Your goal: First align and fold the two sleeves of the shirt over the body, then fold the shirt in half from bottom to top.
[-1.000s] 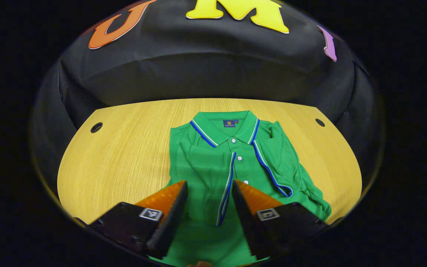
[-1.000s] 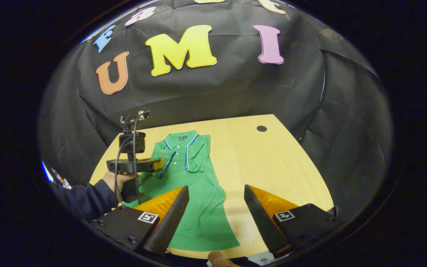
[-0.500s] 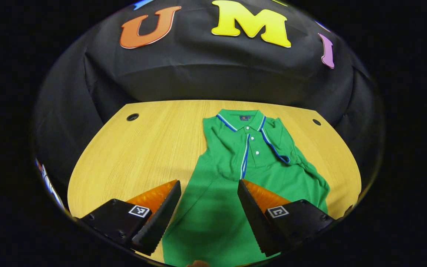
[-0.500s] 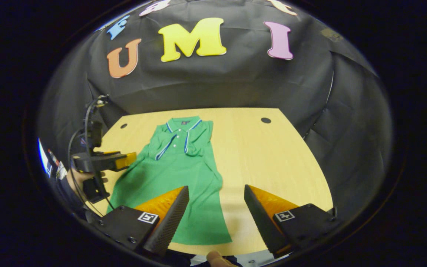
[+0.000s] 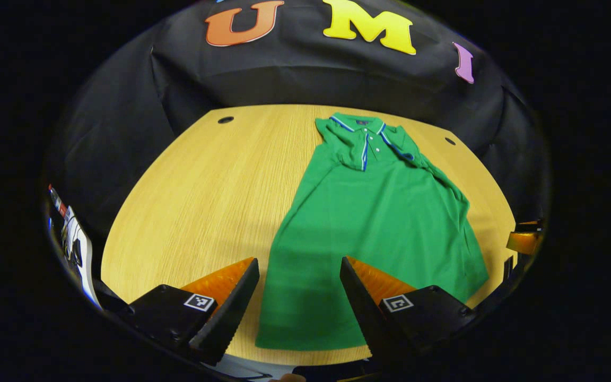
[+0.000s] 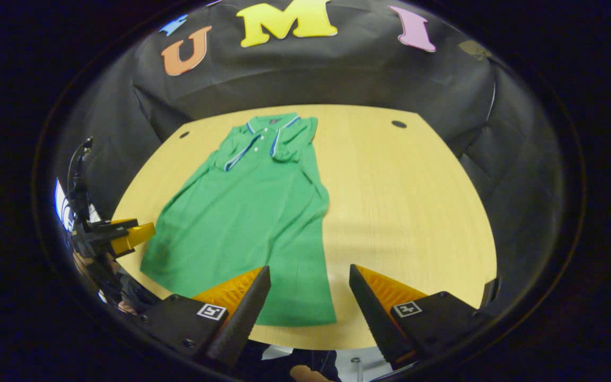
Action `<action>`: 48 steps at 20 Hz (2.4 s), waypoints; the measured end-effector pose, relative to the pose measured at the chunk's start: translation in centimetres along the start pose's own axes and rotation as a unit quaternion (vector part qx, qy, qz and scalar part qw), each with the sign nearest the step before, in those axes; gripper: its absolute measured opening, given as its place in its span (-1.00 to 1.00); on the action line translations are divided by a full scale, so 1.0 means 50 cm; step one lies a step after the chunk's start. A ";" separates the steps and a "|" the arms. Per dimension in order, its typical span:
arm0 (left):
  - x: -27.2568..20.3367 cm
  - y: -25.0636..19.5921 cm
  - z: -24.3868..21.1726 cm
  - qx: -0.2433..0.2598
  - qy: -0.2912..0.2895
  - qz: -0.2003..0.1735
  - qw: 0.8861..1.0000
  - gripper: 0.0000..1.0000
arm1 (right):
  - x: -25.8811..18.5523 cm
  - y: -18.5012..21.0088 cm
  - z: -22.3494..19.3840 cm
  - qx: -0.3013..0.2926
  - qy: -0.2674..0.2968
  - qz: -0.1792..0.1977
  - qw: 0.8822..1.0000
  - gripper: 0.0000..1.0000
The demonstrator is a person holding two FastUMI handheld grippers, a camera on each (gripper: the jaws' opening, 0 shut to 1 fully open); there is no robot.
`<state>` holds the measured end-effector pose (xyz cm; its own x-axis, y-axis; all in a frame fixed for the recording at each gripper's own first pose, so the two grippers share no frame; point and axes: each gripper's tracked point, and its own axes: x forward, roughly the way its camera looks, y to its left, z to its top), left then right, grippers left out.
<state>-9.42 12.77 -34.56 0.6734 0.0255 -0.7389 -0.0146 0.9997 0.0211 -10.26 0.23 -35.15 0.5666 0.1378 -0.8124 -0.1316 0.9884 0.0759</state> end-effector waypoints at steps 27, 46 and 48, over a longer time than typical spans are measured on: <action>-0.001 0.016 -0.146 0.006 0.310 -0.018 0.951 0.17 | 0.073 -0.013 -0.141 0.058 0.229 -0.040 0.971 -0.67; -0.068 -0.022 -0.027 0.008 0.227 -0.070 0.971 -0.94 | -0.023 0.006 -0.015 0.061 0.166 -0.009 0.984 -0.94; -0.076 -0.028 0.030 0.013 0.199 -0.076 0.977 -0.93 | -0.042 0.005 0.023 0.062 0.150 -0.007 0.987 -0.94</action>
<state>-10.85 11.27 -30.80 0.3250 -0.1181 -0.9383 0.0855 0.9918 -0.0952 -10.56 0.27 -32.74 0.2989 0.1177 -0.9470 -0.0144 0.9928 0.1188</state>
